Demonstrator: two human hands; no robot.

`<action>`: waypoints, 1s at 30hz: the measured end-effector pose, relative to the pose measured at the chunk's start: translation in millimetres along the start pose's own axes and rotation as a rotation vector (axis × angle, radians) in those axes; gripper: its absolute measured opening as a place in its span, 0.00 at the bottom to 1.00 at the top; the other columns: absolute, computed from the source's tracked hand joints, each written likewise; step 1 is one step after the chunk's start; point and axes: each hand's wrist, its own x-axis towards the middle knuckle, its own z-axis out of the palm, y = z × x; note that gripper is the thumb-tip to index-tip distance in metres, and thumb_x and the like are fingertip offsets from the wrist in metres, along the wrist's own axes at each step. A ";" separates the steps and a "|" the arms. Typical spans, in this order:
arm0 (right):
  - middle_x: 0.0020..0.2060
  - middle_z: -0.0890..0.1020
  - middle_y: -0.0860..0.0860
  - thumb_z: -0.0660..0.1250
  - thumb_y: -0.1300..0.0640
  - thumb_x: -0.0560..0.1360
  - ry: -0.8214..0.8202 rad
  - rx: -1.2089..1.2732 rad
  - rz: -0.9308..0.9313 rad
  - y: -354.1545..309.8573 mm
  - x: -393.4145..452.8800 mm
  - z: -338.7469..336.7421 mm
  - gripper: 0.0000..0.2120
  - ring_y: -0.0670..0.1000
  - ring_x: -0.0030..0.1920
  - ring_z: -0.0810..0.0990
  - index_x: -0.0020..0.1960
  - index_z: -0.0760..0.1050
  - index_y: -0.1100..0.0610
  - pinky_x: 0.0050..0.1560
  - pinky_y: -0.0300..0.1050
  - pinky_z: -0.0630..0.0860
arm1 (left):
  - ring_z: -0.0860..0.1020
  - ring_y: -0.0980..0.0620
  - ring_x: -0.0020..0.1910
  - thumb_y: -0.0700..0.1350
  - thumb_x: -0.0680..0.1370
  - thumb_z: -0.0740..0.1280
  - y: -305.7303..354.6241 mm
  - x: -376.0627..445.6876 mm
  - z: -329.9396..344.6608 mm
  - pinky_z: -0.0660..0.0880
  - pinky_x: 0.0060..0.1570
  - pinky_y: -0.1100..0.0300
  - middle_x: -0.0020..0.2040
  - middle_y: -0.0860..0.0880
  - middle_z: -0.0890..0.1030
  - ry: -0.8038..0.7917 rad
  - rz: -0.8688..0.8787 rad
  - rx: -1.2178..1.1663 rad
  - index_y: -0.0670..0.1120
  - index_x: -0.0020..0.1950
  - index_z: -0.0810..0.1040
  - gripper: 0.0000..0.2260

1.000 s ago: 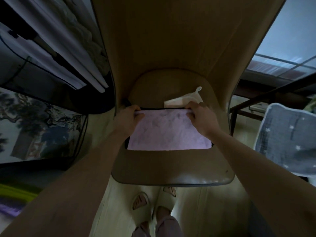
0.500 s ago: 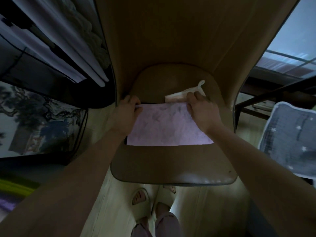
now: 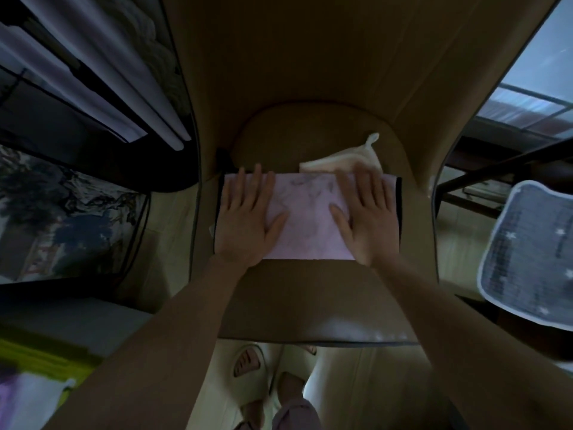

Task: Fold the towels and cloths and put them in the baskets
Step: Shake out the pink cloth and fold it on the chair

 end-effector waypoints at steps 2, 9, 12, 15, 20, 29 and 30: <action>0.78 0.47 0.53 0.41 0.37 0.80 0.024 0.067 0.197 3.2 0.0 -1.9 0.31 0.54 0.78 0.43 0.78 0.44 0.49 0.76 0.54 0.42 | 0.46 0.42 0.77 0.66 0.78 0.42 -0.2 -1.1 -0.3 0.43 0.74 0.43 0.79 0.42 0.47 -0.005 -0.112 0.008 0.47 0.79 0.45 0.35; 0.76 0.57 0.56 0.45 0.36 0.76 -0.027 0.191 0.274 26.0 -10.8 -33.0 0.36 0.55 0.76 0.53 0.78 0.50 0.55 0.76 0.55 0.48 | 0.56 0.42 0.76 0.57 0.79 0.55 -2.1 -3.5 -18.7 0.58 0.72 0.47 0.77 0.40 0.56 0.115 -0.317 -0.448 0.42 0.77 0.56 0.31; 0.70 0.68 0.59 0.62 0.46 0.76 0.080 0.406 0.438 14.3 -10.7 -46.8 0.32 0.59 0.69 0.66 0.75 0.58 0.59 0.69 0.57 0.64 | 0.73 0.41 0.62 0.51 0.80 0.62 -7.5 -10.4 -29.4 0.70 0.59 0.54 0.66 0.38 0.73 0.274 -0.652 -0.688 0.37 0.69 0.69 0.23; 0.70 0.67 0.59 0.65 0.50 0.76 0.154 0.361 0.491 -7.5 -11.3 -53.1 0.31 0.60 0.70 0.66 0.74 0.60 0.60 0.69 0.58 0.64 | 0.78 0.40 0.54 0.54 0.80 0.62 -6.1 -13.2 -40.3 0.74 0.49 0.55 0.56 0.38 0.79 0.139 -0.796 -0.839 0.36 0.61 0.75 0.21; 0.75 0.60 0.58 0.49 0.50 0.81 0.027 0.222 -0.084 -54.0 -20.8 -29.2 0.26 0.56 0.76 0.55 0.76 0.56 0.59 0.75 0.57 0.55 | 0.76 0.41 0.58 0.58 0.79 0.60 -8.9 -8.2 -52.4 0.70 0.53 0.54 0.59 0.38 0.78 -0.008 -0.900 -0.920 0.38 0.62 0.75 0.25; 0.76 0.60 0.56 0.46 0.50 0.81 0.083 0.188 0.064 -66.2 -13.9 2.6 0.27 0.54 0.76 0.56 0.77 0.55 0.59 0.75 0.53 0.55 | 0.73 0.54 0.57 0.52 0.82 0.56 -14.9 -23.8 -51.5 0.66 0.55 0.63 0.55 0.53 0.73 0.074 -0.718 -1.242 0.45 0.69 0.70 0.19; 0.76 0.60 0.56 0.46 0.50 0.81 0.082 0.166 0.078 -68.6 -12.2 4.5 0.27 0.54 0.76 0.57 0.77 0.55 0.59 0.74 0.53 0.56 | 0.72 0.57 0.55 0.53 0.82 0.56 -15.8 -26.4 -51.6 0.66 0.55 0.64 0.55 0.54 0.73 0.078 -0.710 -1.251 0.46 0.69 0.71 0.18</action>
